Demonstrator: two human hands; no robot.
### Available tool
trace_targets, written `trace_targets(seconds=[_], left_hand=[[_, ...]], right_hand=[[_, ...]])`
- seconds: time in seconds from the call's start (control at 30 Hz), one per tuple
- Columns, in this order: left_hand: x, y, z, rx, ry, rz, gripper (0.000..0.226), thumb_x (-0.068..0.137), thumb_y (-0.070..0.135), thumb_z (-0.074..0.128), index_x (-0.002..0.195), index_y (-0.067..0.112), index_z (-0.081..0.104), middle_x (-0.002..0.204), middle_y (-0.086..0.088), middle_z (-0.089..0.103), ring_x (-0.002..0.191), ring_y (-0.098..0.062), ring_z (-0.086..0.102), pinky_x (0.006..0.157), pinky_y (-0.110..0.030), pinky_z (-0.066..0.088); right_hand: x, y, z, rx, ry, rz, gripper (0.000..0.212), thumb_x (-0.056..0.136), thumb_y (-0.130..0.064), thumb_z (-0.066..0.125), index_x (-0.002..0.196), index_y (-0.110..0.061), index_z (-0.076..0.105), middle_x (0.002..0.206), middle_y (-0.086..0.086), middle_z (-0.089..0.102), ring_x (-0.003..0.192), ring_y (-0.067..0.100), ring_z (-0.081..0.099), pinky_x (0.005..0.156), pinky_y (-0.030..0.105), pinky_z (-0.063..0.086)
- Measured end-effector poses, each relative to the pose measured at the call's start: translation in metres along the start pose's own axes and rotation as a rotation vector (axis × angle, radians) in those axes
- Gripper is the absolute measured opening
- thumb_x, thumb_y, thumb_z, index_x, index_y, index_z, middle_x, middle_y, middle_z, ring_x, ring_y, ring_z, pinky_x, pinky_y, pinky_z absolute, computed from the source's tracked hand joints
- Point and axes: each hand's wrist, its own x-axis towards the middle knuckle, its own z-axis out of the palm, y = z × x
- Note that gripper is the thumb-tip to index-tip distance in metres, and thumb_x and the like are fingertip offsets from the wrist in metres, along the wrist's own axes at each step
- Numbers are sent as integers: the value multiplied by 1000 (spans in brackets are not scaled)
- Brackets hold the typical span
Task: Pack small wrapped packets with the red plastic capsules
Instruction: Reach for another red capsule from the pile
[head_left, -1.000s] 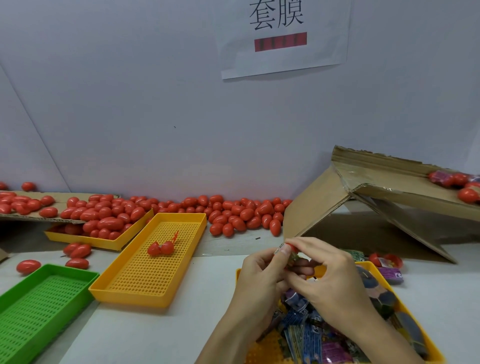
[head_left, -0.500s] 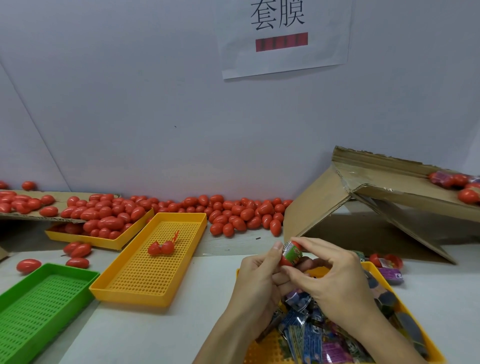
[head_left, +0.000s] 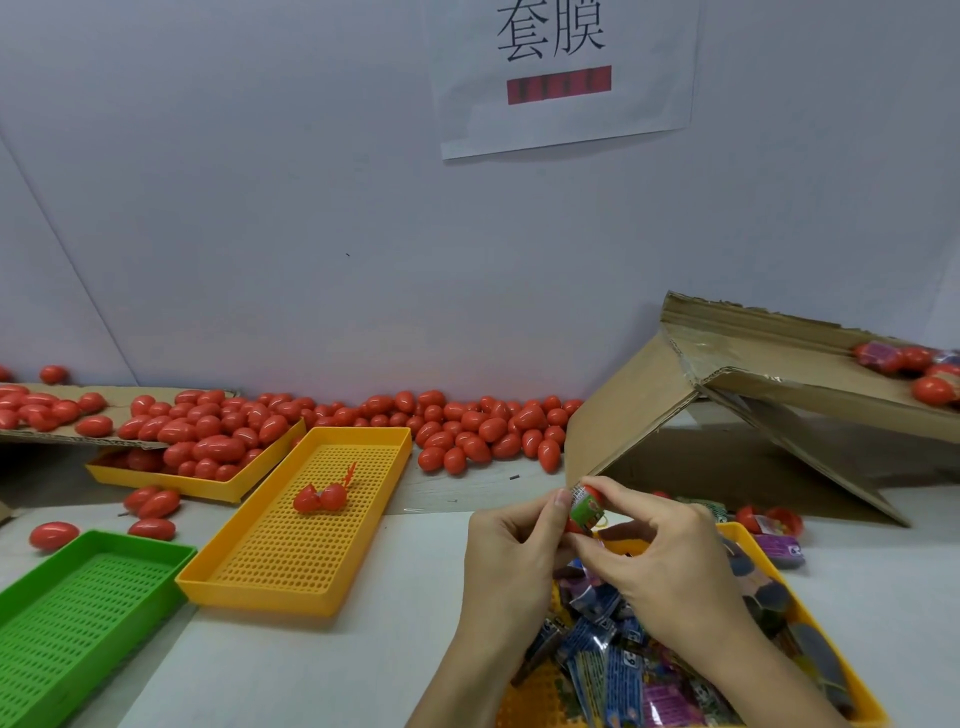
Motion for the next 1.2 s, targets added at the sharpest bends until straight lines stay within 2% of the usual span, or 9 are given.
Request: trace_targets(seconds=[0.17, 0.37, 0.47, 0.57, 0.63, 0.77, 1.0, 1.1, 1.2], left_hand=[[0, 0, 0, -16, 23, 21, 25, 97, 23, 59, 88, 18, 82, 80, -7, 78, 78, -23, 76, 64, -24, 60], [-1, -1, 3, -16, 53, 47, 22, 95, 22, 60, 90, 20, 81, 82, -5, 78, 82, -23, 76, 67, -27, 61], [-1, -1, 4, -27, 64, 41, 19, 94, 23, 61, 97, 20, 80, 87, -3, 78, 84, -21, 76, 67, -27, 61], [1, -2, 2, -16, 81, 49, 18, 94, 21, 63, 102, 18, 78, 89, -1, 78, 84, -20, 76, 66, -27, 61], [1, -5, 1, 33, 63, 64, 19, 96, 21, 62, 97, 17, 80, 86, -2, 78, 85, -21, 76, 71, -30, 62], [1, -7, 1, 56, 60, 69, 21, 96, 22, 61, 100, 13, 80, 87, -2, 78, 87, -21, 76, 75, -33, 62], [1, -7, 3, 67, 76, 68, 21, 95, 23, 61, 102, 15, 79, 87, 2, 78, 88, -18, 75, 70, -25, 61], [1, -7, 3, 57, 85, 56, 20, 95, 24, 61, 100, 18, 79, 88, 2, 78, 88, -18, 75, 71, -27, 61], [2, -4, 3, -42, 52, -28, 21, 96, 30, 60, 99, 23, 79, 90, -2, 77, 87, -22, 75, 67, -31, 62]], right_hand=[[1, 0, 1, 3, 4, -8, 54, 77, -24, 82, 102, -64, 55, 92, -37, 68, 82, -5, 70, 67, 11, 56], [1, -4, 1, 67, -3, 20, 48, 77, -31, 80, 91, -72, 59, 93, -36, 70, 90, -6, 70, 75, 15, 58], [1, -3, 1, 92, -3, 41, 33, 70, -52, 72, 92, -73, 59, 96, -33, 71, 93, -3, 70, 77, 23, 61], [1, 0, 1, 45, -13, 42, 31, 64, -68, 63, 92, -78, 53, 100, -38, 68, 96, 0, 68, 78, 22, 60], [1, -1, 1, 60, -21, 46, 34, 64, -66, 64, 96, -70, 55, 97, -38, 67, 92, -3, 69, 75, 17, 58], [1, -2, 2, 89, -30, 42, 37, 73, -48, 73, 103, -63, 57, 94, -39, 68, 88, -9, 69, 71, 9, 54], [1, -4, 3, 101, -26, 41, 32, 71, -50, 69, 100, -61, 60, 93, -43, 66, 92, -12, 67, 73, 7, 53], [3, -5, 0, 79, -27, 49, 30, 68, -56, 67, 95, -65, 57, 92, -47, 64, 94, -13, 66, 73, 6, 52], [6, -6, -5, 3, -55, 28, 36, 70, -54, 70, 102, -63, 55, 101, -42, 64, 100, -10, 62, 79, 9, 52]])
